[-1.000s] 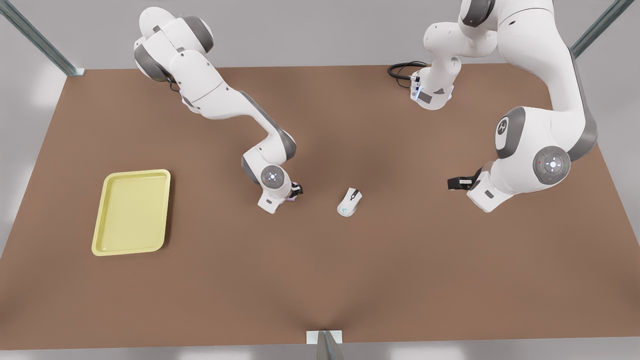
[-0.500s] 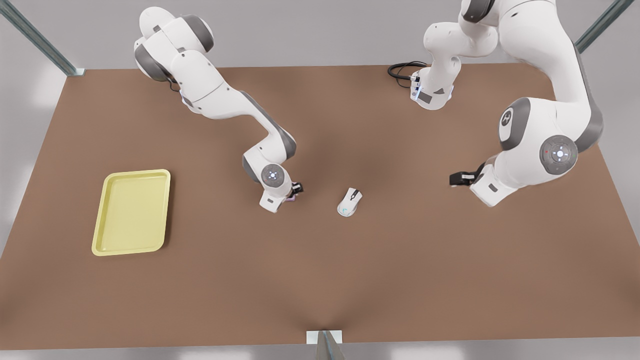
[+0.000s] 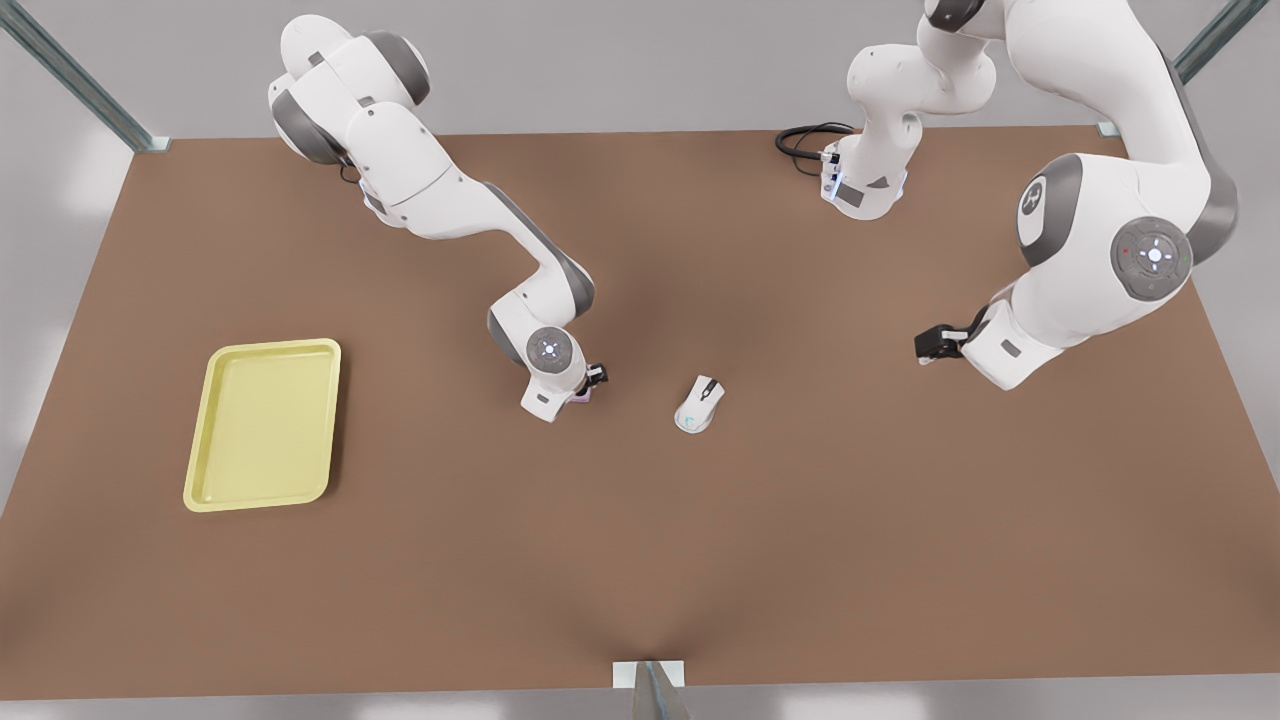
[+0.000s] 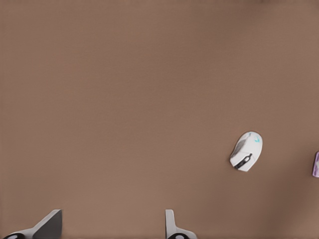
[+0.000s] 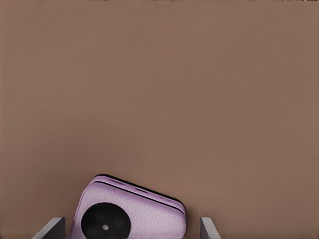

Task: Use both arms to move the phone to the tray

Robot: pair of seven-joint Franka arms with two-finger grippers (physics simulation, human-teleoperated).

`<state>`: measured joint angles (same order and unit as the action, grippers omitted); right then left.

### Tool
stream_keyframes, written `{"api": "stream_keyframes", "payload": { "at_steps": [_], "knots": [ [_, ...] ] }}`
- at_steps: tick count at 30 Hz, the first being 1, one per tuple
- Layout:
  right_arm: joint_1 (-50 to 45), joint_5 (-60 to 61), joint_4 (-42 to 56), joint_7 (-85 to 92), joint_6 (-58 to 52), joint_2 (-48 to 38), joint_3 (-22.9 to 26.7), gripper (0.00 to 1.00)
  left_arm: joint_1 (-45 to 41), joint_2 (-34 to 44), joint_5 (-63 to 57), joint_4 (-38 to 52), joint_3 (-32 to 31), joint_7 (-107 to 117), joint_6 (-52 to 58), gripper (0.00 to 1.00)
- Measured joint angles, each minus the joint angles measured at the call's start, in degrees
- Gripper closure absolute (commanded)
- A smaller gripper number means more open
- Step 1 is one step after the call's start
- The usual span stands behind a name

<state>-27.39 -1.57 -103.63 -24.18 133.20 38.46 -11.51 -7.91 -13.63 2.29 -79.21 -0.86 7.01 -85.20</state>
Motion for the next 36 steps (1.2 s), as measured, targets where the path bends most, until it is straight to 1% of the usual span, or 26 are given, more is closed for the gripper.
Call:
{"api": "stream_keyframes", "payload": {
  "at_steps": [23, 25, 27, 30, 31, 32, 33, 34, 36],
  "knots": [
    [-1.5, -0.4, -0.8, -4.5, 0.2, 0.1, 0.3, 0.0, 0.0, -0.4, -0.1, 0.3, 0.0, -0.2, -0.5, 0.0],
    [-1.5, -0.4, -0.8, -4.8, 0.3, 0.1, 0.3, 0.11, 0.0, -0.4, -0.1, 0.3, 0.0, -0.2, -0.5, 0.0],
    [-1.4, -0.4, -0.8, -4.9, 0.4, 0.1, 0.3, 0.11, 0.0, -0.4, -0.1, 0.3, 0.1, -0.2, -0.5, 0.0],
    [-1.4, -0.3, -0.7, -5.1, 0.5, 0.1, 0.3, 0.16, 0.0, -0.4, -0.1, 0.3, 0.0, -0.2, -0.5, 0.0],
    [-1.4, -0.3, -0.7, -5.2, 0.6, 0.1, 0.3, 0.16, 0.0, -0.4, -0.1, 0.3, 0.0, -0.2, -0.5, 0.0],
    [-1.4, -0.3, -0.7, -5.2, 0.6, 0.1, 0.3, 0.14, 0.0, -0.4, -0.1, 0.3, 0.0, -0.2, -0.5, 0.0],
    [-1.4, -0.3, -0.6, -5.3, 0.6, 0.2, 0.3, 0.07, 0.0, -0.5, -0.1, 0.3, 0.0, -0.2, -0.5, 0.0],
    [-1.4, -0.4, -0.5, -5.4, 0.6, 0.3, 0.3, 0.03, 0.0, -0.5, -0.1, 0.3, 0.0, -0.2, -0.5, 0.0],
    [-1.4, -0.5, -0.3, -5.5, 0.5, 0.3, 0.3, 0.03, 0.0, -0.6, -0.1, 0.3, 0.0, -0.2, -0.5, 0.0]
  ]
}}
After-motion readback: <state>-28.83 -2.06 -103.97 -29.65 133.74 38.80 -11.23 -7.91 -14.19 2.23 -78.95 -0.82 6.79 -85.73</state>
